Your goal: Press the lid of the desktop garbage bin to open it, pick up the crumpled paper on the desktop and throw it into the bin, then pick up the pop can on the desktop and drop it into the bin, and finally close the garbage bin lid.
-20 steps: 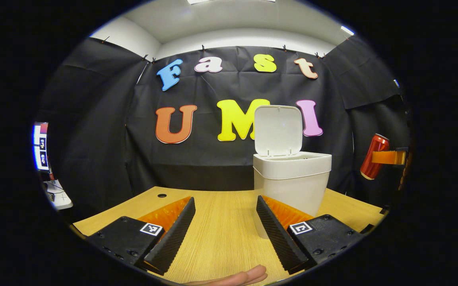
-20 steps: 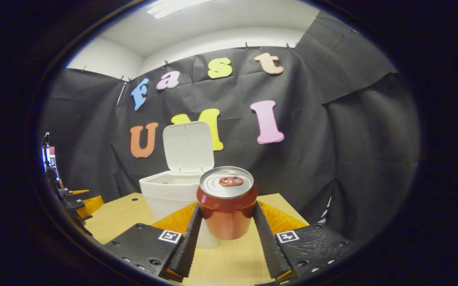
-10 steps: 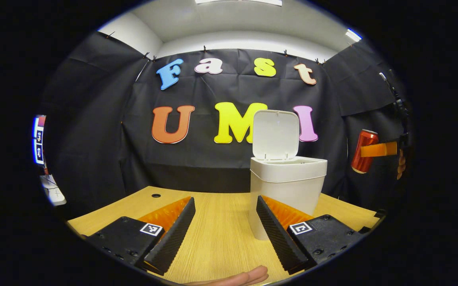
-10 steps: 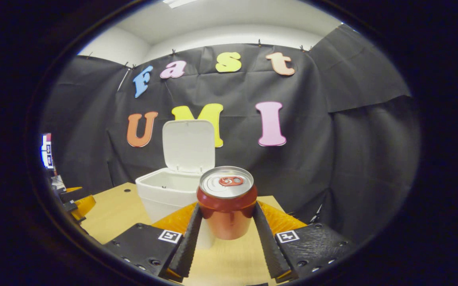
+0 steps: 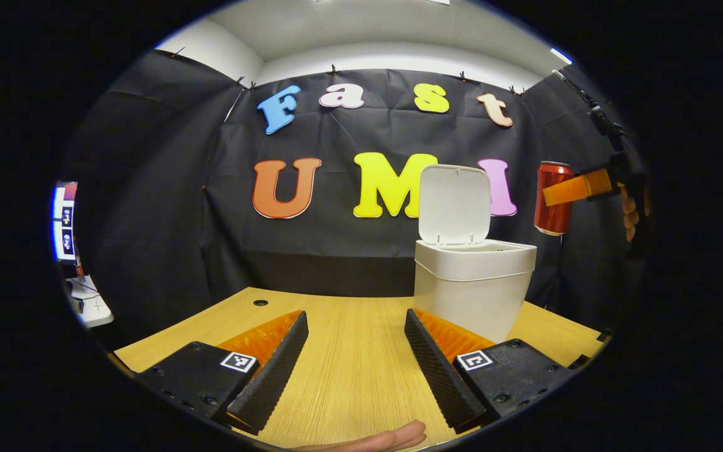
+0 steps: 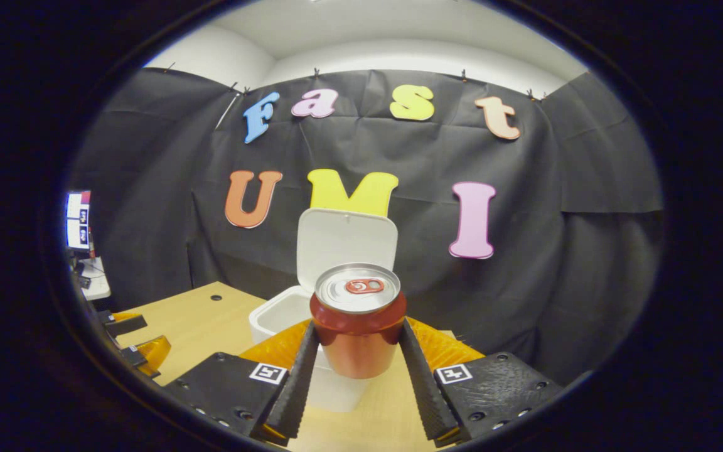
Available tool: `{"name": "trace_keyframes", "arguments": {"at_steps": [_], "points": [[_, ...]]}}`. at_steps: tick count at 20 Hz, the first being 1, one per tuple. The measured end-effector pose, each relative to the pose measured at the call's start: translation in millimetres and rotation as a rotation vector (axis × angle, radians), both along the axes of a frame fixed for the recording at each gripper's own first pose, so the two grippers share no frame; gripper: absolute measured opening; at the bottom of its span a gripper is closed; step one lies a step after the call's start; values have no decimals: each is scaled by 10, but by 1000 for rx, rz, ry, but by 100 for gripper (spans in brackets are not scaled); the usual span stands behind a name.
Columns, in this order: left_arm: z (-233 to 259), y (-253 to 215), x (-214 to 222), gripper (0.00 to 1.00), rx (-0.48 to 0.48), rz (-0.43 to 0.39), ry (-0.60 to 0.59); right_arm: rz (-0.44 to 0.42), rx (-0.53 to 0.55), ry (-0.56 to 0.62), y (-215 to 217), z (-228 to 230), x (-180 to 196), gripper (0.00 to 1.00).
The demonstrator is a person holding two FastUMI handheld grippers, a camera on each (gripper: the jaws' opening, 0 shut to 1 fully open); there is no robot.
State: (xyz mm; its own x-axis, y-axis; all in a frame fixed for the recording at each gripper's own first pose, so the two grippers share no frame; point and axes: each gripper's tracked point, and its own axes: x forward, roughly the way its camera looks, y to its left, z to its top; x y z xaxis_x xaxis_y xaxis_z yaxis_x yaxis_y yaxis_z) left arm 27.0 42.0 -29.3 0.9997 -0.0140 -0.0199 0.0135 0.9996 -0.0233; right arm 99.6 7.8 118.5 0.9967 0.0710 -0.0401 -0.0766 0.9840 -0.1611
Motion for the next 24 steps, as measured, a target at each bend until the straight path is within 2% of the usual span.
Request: {"name": "trace_keyframes", "arguments": {"at_steps": [8, 17, 24], "points": [[-173, 42, 76, 100, -12, 12, 41, 1, -14, 47, 354, 261, 448, 71], [-210, 98, 76, 100, -35, 25, 54, -50, 10, 195, 497, 124, 1101, 71], [-114, 100, 6, 100, -44, 21, 37, -204, -35, 337, 458, -29, 1477, 72]]}}
